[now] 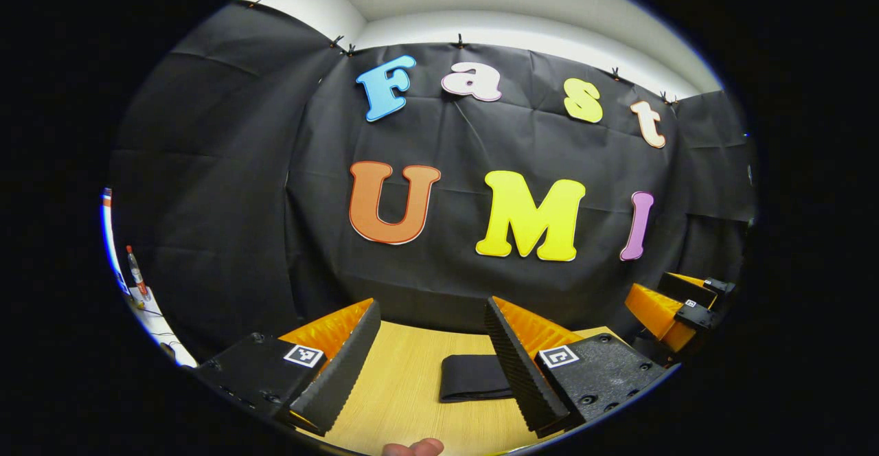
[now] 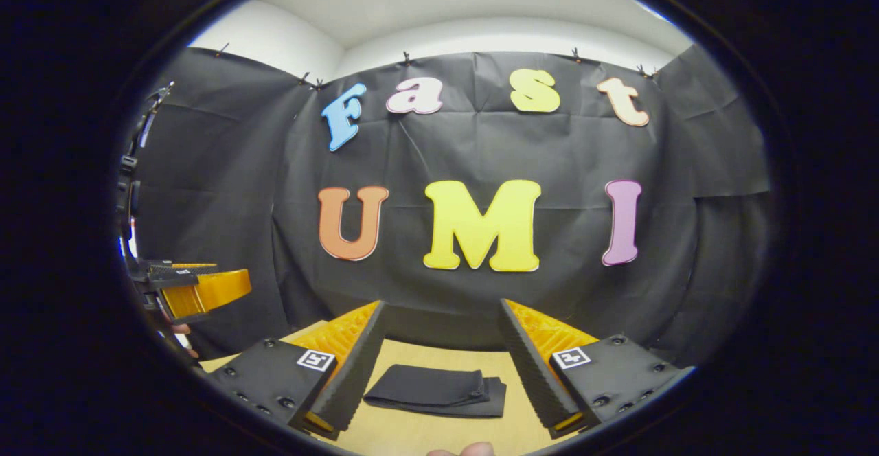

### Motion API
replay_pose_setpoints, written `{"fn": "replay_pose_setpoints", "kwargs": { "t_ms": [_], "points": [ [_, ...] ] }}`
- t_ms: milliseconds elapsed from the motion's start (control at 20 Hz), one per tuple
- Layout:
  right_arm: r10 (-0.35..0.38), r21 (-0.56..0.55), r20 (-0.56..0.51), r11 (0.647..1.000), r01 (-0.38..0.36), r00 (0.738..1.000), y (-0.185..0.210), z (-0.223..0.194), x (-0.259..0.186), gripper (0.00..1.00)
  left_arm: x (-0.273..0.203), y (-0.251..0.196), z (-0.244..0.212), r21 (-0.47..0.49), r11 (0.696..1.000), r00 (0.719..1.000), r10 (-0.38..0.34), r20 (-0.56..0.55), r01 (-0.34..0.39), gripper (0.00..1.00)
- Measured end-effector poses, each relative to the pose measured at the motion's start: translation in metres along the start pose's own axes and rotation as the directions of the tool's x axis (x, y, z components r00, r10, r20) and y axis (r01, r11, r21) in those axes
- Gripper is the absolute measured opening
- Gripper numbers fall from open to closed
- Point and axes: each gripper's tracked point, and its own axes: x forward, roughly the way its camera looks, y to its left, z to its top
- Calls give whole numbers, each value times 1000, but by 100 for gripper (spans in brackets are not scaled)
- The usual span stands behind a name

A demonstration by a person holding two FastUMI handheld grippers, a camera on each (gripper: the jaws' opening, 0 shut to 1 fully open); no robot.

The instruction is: Grasp the waist and the cuffs of the jeans and fold them to make the two legs overlap; first hold the waist and fold one-third of the jeans toward the cuffs, then hold the cuffs and fold the remaining one-third in the same direction to finish folding.

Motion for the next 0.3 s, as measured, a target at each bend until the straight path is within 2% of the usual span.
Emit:
{"fn": "replay_pose_setpoints", "kwargs": {
  "t_ms": [50, 100, 150, 200, 250, 300],
  "points": [
    [-4, 3, -2, 1000, 4, 1000, 0, 0, 0, 95, 0, 0, 0, -1, 1000, 1000, 0, -3, 0, 100],
    [-3, 6, -6, 1000, 3, 1000, 0, -2, 1, 98, 1, 0, 0, -1, 1000, 1000, -1, -5, 1, 98],
    [1, 8, -10, 1000, 0, 1000, 1, -3, 1, 94, 1, 0, -1, 1, 1000, 1000, -2, -10, 2, 98],
    [0, 10, -12, 1000, 0, 1000, 1, -3, 1, 98, 0, 0, -1, 3, 1000, 1000, 0, -11, 0, 100],
    [0, 11, -11, 1000, 0, 1000, 0, -2, 2, 95, 0, 0, 0, 6, 1000, 1000, 3, -10, -2, 100],
    [-4, 11, -10, 1000, 4, 1000, -1, -1, 3, 98, 1, 0, 0, 7, 1000, 1000, 3, -8, -3, 98]
  ]
}}
